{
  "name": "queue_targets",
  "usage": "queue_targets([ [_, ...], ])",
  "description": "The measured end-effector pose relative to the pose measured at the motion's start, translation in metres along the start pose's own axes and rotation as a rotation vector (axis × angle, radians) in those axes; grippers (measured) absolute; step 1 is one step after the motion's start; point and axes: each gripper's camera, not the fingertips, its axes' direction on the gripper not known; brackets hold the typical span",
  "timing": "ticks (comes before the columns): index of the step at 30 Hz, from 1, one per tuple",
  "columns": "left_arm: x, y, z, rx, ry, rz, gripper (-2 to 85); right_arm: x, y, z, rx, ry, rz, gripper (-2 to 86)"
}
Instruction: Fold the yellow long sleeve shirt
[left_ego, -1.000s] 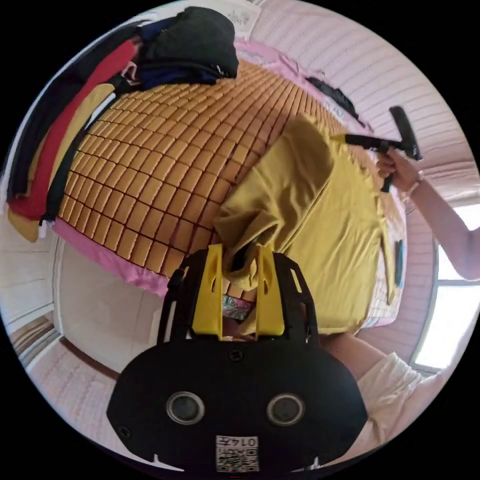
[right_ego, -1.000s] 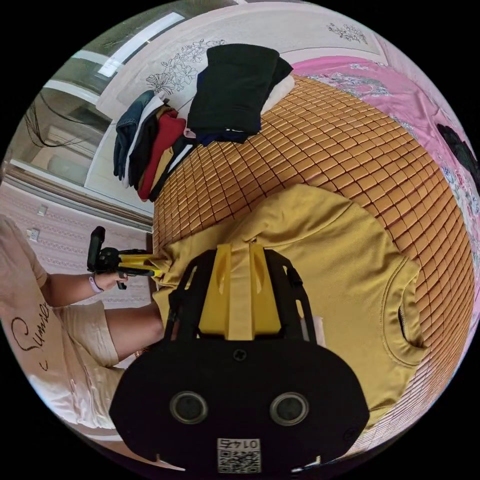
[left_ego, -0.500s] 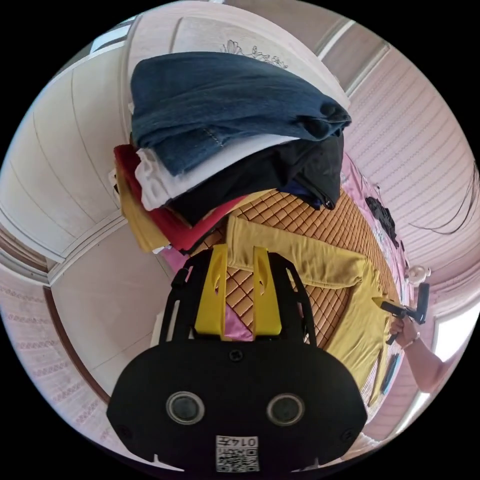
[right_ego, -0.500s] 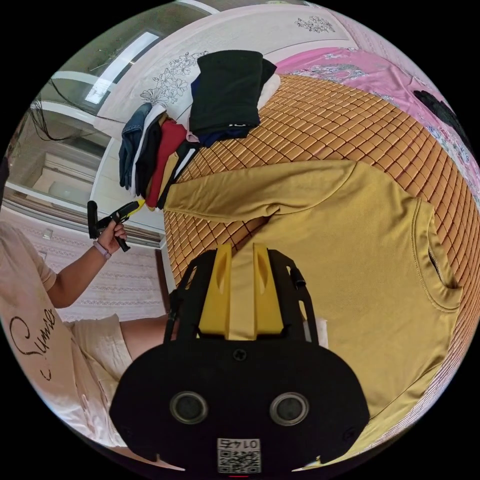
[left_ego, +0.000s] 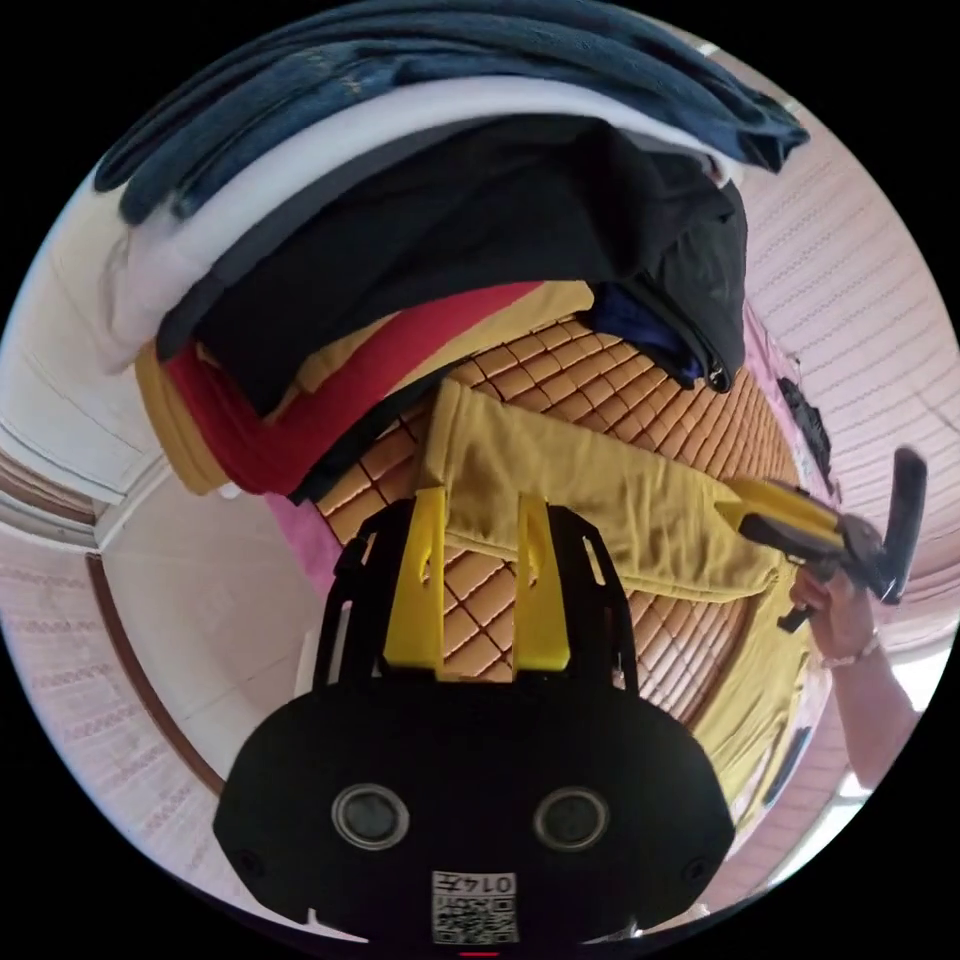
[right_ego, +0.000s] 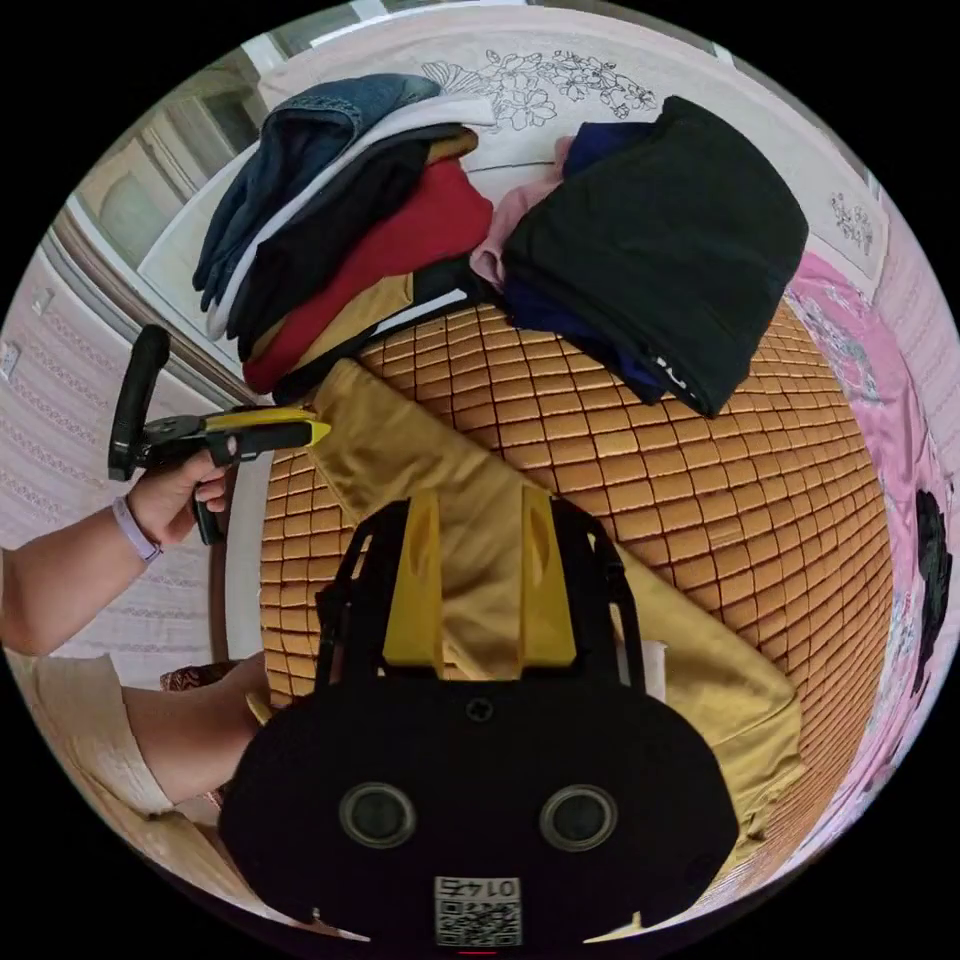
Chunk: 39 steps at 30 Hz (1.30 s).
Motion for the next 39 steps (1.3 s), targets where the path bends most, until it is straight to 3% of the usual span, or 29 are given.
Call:
queue_targets([
  [2, 0.014, 0.002, 0.002, -0.01, -0.076, 0.113, 7.2, -0.008, 0.001, 0.017, -0.048, 0.053, -0.006, 10.4],
  [5, 0.025, 0.006, 0.005, 0.0, -0.113, 0.183, 5.3, -0.015, 0.019, 0.012, 0.025, 0.14, -0.015, 4.8],
  [9, 0.015, 0.005, 0.006, -0.022, 0.021, 0.101, -0.3, 0.009, 0.044, -0.008, 0.047, -0.023, 0.076, 1.4],
  [11, 0.014, 0.009, -0.006, 0.051, 0.091, 0.068, -0.7, 0.02, 0.062, -0.03, 0.135, -0.077, 0.123, 0.9],
  [14, 0.03, 0.02, -0.048, 0.245, 0.238, 0.124, -0.9, 0.038, 0.112, -0.09, 0.395, -0.108, 0.212, 0.6],
  [16, 0.059, 0.027, -0.088, 0.346, 0.43, 0.237, -1.0, 0.055, 0.156, -0.129, 0.532, -0.137, 0.302, 0.5],
  [20, 0.126, 0.044, -0.134, 0.375, 0.817, 0.477, -1.0, 0.084, 0.286, -0.204, 0.712, -0.112, 0.58, 0.6],
  [22, 0.186, 0.067, -0.139, 0.237, 1.124, 0.635, -1.0, 0.083, 0.344, -0.226, 0.686, -0.059, 0.697, 0.9],
  [25, 0.273, 0.128, -0.128, -0.08, 1.331, 0.882, -1.0, 0.072, 0.436, -0.245, 0.562, -0.013, 0.869, 2.0],
  [28, 0.339, 0.213, -0.099, -0.382, 1.233, 1.119, -1.0, 0.058, 0.523, -0.243, 0.367, -0.047, 1.096, 4.3],
  [31, 0.372, 0.285, -0.069, -0.553, 1.077, 1.333, -1.0, 0.037, 0.588, -0.246, 0.254, -0.035, 1.239, 6.4],
  [36, 0.395, 0.331, -0.041, -0.676, 0.906, 1.421, -0.7, 0.014, 0.666, -0.256, 0.274, -0.074, 1.458, 6.6],
  [39, 0.406, 0.354, -0.037, -0.719, 0.906, 1.493, 0.1, 0.006, 0.686, -0.259, 0.304, -0.107, 1.487, 6.4],
])
